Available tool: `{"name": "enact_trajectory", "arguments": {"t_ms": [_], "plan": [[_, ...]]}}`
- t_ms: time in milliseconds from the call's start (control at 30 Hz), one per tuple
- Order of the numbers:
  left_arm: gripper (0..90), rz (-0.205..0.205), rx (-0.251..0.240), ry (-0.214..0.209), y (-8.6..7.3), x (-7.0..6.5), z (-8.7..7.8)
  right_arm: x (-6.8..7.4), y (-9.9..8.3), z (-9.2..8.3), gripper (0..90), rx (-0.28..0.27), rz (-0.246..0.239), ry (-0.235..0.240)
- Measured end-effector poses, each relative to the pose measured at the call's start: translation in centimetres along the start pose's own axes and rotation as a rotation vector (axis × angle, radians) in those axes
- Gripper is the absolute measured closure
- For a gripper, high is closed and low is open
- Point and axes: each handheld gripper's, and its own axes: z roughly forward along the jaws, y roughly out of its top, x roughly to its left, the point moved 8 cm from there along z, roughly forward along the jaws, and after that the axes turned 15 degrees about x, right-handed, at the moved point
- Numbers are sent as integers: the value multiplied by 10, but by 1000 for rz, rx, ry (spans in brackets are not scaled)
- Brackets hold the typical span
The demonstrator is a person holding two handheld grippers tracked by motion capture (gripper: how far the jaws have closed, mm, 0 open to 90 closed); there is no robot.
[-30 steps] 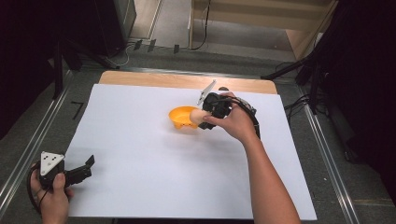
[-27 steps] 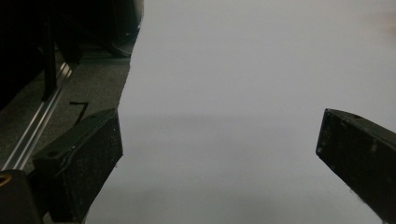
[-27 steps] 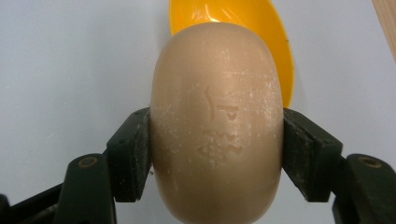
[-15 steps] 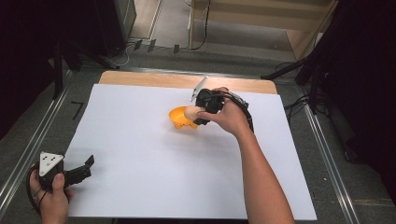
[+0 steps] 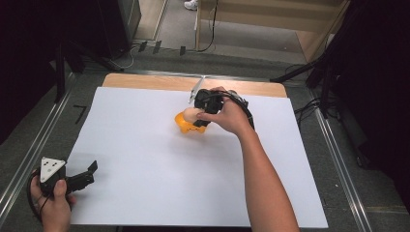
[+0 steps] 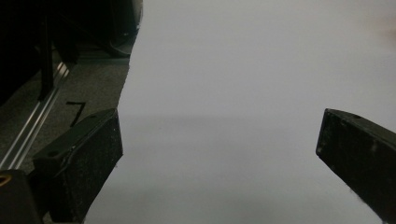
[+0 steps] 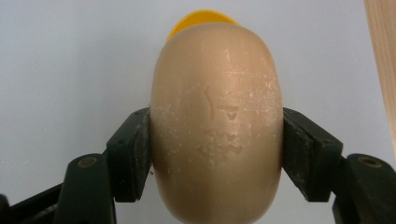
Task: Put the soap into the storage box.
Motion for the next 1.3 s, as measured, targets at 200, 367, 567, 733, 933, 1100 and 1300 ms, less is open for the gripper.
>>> {"name": "enact_trajectory", "arguments": {"t_ms": [200, 367, 567, 733, 933, 1100, 1300], "plan": [[12, -2, -2, 0, 0, 0, 0, -1, 8, 4, 330, 12, -19, 8], [12, -4, -4, -3, 0, 0, 0, -3, 14, 9, 330, 22, -50, 12], [11, -5, -5, -5, 0, 1, 0, -6, 12, 13, 329, 44, -32, 30], [12, -4, -4, -4, 0, 0, 0, -7, 7, 14, 329, 56, -25, 38], [12, -4, -5, -3, 0, 1, 0, -9, 4, 17, 320, 64, -43, 28], [12, -5, -6, -4, 0, 1, 0, -11, 7, 9, 293, 15, -31, 17], [11, -5, -4, -6, 0, 1, 0, -8, 2, 3, 285, 10, 3, 26]]}}
